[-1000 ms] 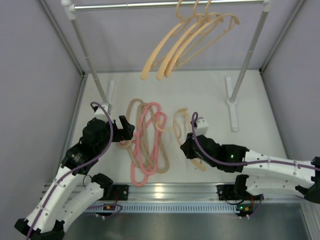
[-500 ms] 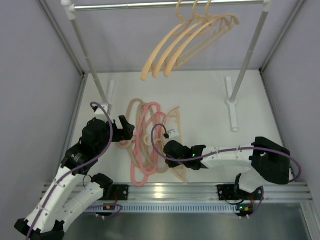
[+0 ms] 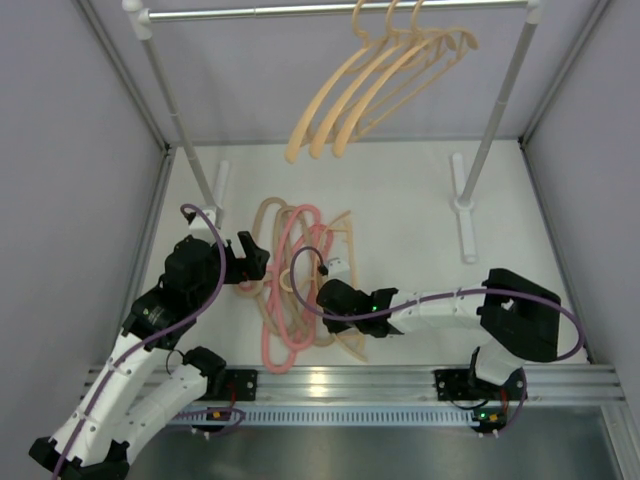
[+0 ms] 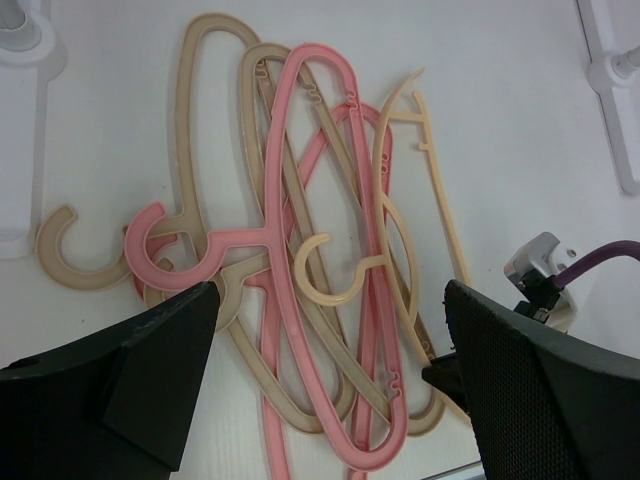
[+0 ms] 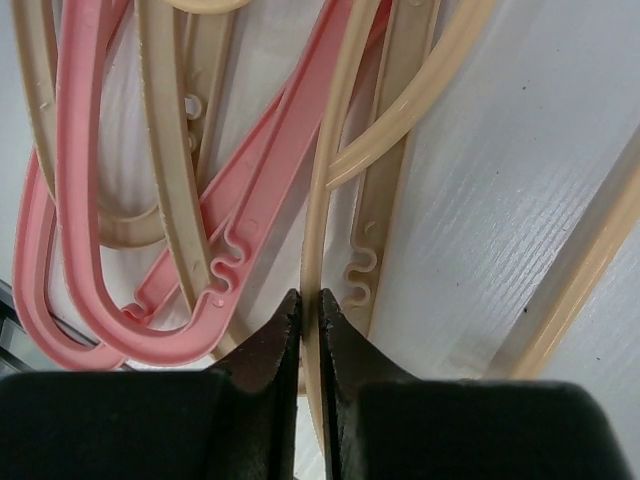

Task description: Organize the hangers

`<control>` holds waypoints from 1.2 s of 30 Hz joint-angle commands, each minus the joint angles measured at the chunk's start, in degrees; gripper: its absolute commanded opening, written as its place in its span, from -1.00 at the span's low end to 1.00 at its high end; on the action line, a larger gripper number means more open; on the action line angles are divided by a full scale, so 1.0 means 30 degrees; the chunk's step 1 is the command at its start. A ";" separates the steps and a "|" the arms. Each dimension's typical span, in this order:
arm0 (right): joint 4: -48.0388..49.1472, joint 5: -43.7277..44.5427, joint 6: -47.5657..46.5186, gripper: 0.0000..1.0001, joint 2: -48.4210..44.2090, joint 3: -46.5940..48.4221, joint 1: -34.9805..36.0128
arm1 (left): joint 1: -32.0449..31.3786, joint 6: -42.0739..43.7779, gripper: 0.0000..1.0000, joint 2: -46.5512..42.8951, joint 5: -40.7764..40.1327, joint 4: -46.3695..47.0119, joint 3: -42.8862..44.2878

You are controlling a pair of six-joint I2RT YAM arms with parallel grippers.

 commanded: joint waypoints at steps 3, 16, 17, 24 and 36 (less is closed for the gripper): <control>-0.0205 0.0777 -0.0037 -0.84 0.0795 0.1010 0.0354 | -0.0061 0.0047 0.96 -0.0116 -0.0115 0.0343 -0.0052; -0.1728 0.1803 0.0109 -0.59 0.1879 0.1977 0.0705 | -0.0061 0.0047 0.96 -0.0145 -0.0145 0.0314 -0.0081; -0.1730 0.1920 0.0138 -0.59 0.1879 0.1949 0.0735 | -0.0032 0.0047 0.96 -0.0145 -0.0145 0.0343 -0.0081; -0.2051 0.2008 0.0109 -1.00 0.1530 0.1919 0.0882 | -0.0032 0.0047 0.96 -0.0116 -0.0145 0.0313 -0.0081; -0.3984 0.3298 0.0167 -1.00 -0.7050 0.0194 0.0153 | -0.0061 0.0018 0.96 -0.0145 -0.0116 0.0343 -0.0081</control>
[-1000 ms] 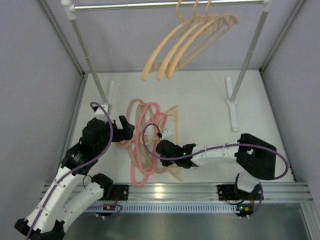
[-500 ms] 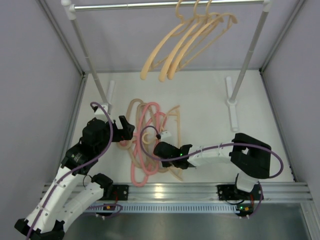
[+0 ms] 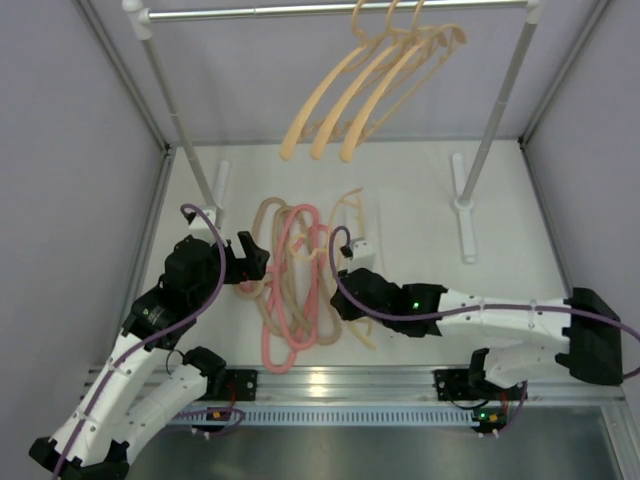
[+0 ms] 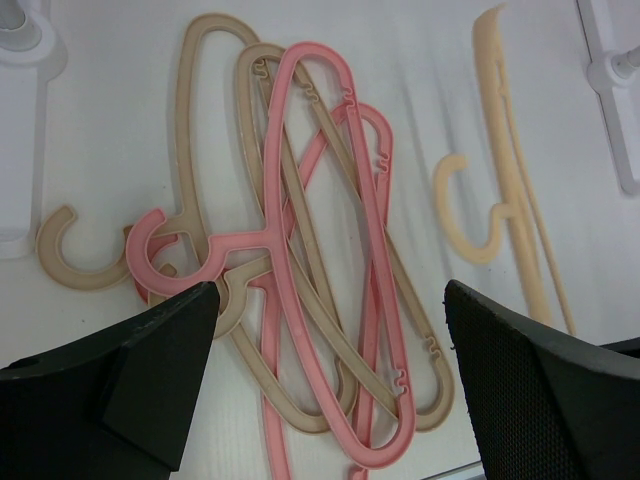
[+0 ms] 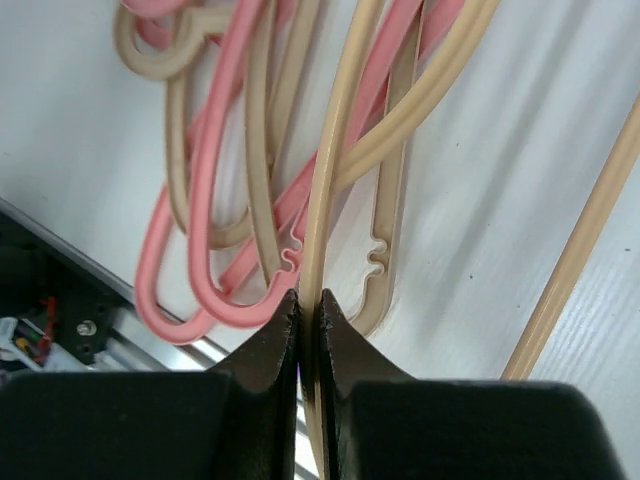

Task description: Organize the hangers

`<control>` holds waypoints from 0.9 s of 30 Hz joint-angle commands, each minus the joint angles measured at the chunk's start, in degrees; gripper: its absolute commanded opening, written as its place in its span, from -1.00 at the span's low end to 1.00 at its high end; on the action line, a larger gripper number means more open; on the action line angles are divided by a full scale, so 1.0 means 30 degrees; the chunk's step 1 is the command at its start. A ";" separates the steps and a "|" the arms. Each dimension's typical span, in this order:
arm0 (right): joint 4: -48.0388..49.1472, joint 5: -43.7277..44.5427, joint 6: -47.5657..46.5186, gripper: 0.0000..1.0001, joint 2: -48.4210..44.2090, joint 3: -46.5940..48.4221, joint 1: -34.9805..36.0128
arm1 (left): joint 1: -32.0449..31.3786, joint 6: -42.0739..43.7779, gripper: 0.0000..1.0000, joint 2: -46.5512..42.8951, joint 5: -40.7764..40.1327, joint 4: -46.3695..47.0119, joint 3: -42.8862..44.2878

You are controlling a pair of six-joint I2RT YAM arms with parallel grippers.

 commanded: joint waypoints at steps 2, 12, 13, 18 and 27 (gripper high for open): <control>-0.1597 0.1112 0.0248 -1.00 -0.3606 -0.0865 -0.0942 | -0.0032 0.0054 0.96 -0.0145 -0.0116 0.0313 -0.0081; -0.4264 0.1111 0.1507 -1.00 -1.0608 -0.2598 -0.4370 | -0.0090 0.0055 0.96 -0.0145 0.0060 0.0343 -0.0081; -0.4411 0.1199 0.1596 -1.00 -1.1425 -0.2452 -0.4548 | -0.0090 0.0054 0.96 -0.0145 0.0060 0.0343 -0.0052; -0.4588 0.1960 0.1714 -1.00 -1.3247 -0.1049 -0.6360 | -0.0090 0.0054 0.96 -0.0350 -0.0057 0.0343 -0.0052; -0.4238 0.3076 0.0020 -1.00 -1.2959 0.4278 -0.8445 | -0.0119 0.0054 0.96 -0.0379 -0.0086 0.0343 -0.0081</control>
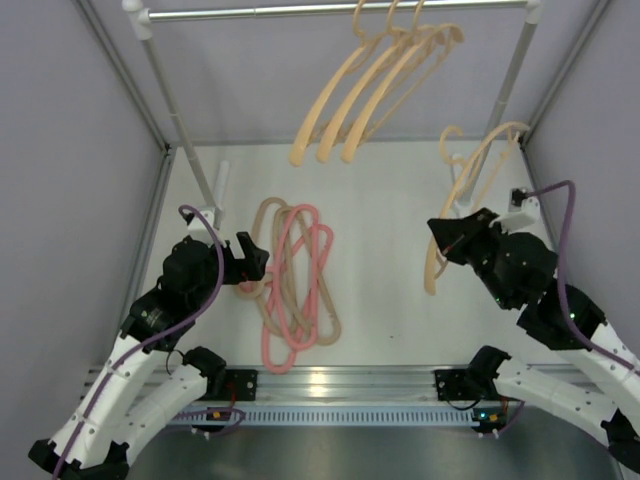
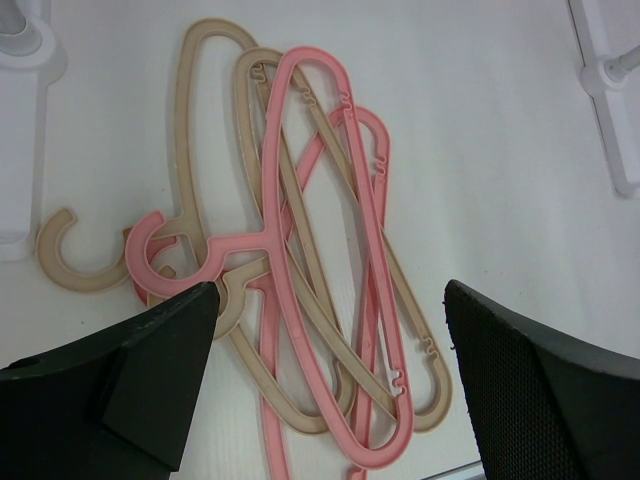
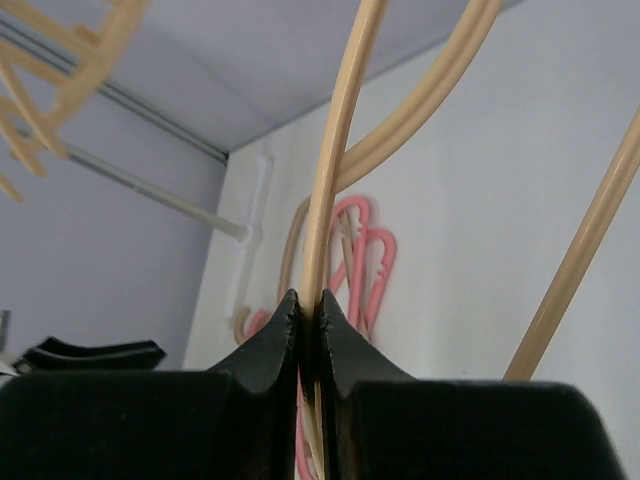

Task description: Organize the hangers

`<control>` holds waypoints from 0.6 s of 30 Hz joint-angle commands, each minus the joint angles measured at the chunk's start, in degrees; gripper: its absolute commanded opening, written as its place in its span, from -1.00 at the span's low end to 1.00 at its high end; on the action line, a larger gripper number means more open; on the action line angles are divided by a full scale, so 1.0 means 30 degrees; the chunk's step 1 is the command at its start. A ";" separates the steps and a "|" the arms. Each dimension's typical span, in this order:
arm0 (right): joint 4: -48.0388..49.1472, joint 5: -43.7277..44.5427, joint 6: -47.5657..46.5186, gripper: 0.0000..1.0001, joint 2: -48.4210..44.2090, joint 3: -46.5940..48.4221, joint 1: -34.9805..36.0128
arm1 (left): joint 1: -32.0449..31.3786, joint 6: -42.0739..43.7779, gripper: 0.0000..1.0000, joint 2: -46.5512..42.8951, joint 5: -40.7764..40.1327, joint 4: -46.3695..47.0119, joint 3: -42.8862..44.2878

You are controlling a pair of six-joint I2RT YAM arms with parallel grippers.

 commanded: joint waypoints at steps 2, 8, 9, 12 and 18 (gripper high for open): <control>0.1163 0.0219 -0.1647 -1.00 0.1143 0.3458 -0.0694 | -0.0083 0.0047 0.96 -0.0132 -0.0057 0.0314 -0.0081; 0.2365 -0.2907 -0.3025 -1.00 0.3749 0.7647 -0.2362 | -0.0054 0.0047 0.96 -0.0161 -0.0057 0.0314 -0.0081; 0.2772 -0.3701 -0.2968 -1.00 0.4130 0.8610 -0.3323 | -0.0083 0.0047 0.96 -0.0161 -0.0057 0.0343 -0.0081; 0.3708 -0.7712 -0.2033 -1.00 0.5682 1.0198 -0.5961 | -0.0083 0.0076 0.96 -0.0161 -0.0028 0.0343 -0.0081; 0.7165 -1.4047 0.1308 -1.00 0.8143 1.1313 -1.0184 | -0.0054 0.0047 0.96 -0.0220 -0.0028 0.0343 -0.0081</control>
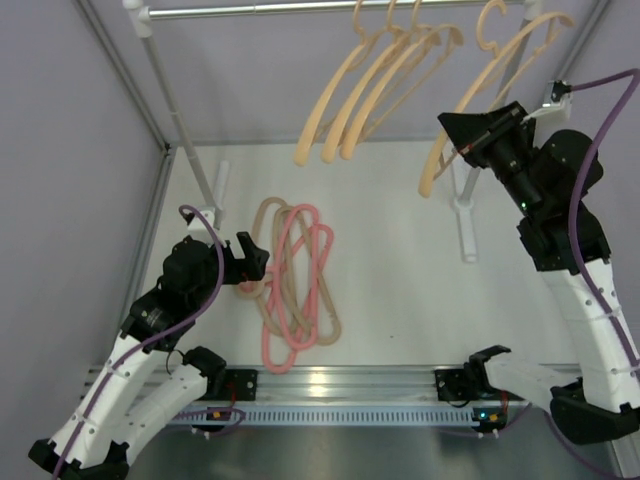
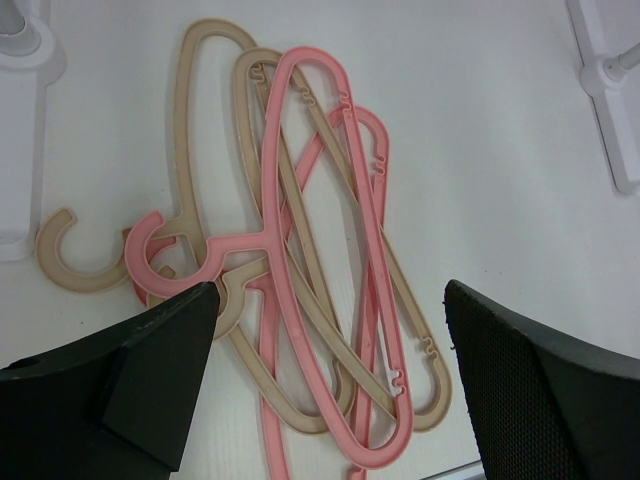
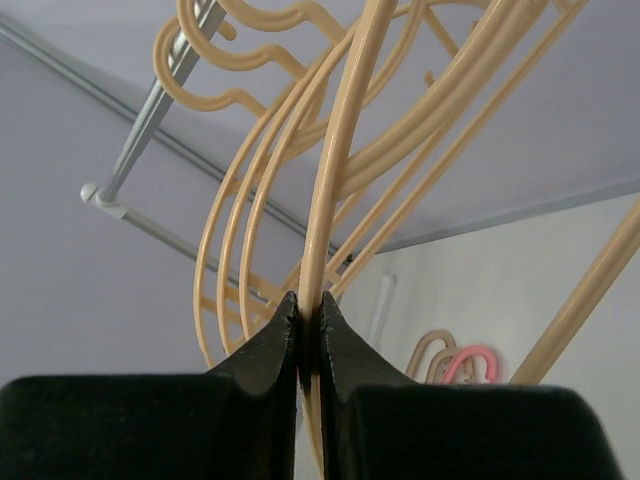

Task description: Organize the hangers

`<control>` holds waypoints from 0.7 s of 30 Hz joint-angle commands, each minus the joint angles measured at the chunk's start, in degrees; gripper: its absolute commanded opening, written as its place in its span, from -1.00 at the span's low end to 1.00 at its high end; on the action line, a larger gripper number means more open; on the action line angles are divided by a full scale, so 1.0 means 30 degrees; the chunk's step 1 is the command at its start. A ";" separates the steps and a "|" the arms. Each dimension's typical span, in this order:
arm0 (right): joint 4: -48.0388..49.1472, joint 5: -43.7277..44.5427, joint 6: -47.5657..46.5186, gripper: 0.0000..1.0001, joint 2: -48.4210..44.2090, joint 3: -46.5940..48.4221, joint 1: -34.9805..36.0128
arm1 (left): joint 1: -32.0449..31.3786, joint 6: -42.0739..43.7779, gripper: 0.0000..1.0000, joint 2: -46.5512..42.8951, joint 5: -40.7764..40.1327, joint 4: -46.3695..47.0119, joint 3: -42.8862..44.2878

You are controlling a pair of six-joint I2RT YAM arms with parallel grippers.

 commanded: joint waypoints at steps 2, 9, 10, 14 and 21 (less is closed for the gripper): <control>0.3746 -0.5857 0.2736 -1.00 0.1401 0.1661 -0.2114 | -0.0047 0.0047 0.96 -0.0183 -0.0035 0.0343 -0.0081; 0.5535 -0.8147 0.4530 -1.00 0.2928 0.2602 -0.2969 | -0.0018 0.0076 0.96 -0.0183 -0.0064 0.0343 -0.0081; 0.5652 -0.8205 0.4705 -1.00 0.2812 0.2515 -0.2969 | -0.0017 0.0047 0.96 -0.0212 -0.0064 0.0314 -0.0081; 0.5831 -0.7826 0.4825 -1.00 0.1612 0.1080 -0.2678 | -0.0018 0.0076 0.96 -0.0154 -0.0065 0.0342 -0.0081; 0.5712 -0.7474 0.4590 -1.00 -0.0993 -0.1848 -0.1536 | -0.0047 0.0076 0.96 -0.0065 -0.0006 0.0343 -0.0081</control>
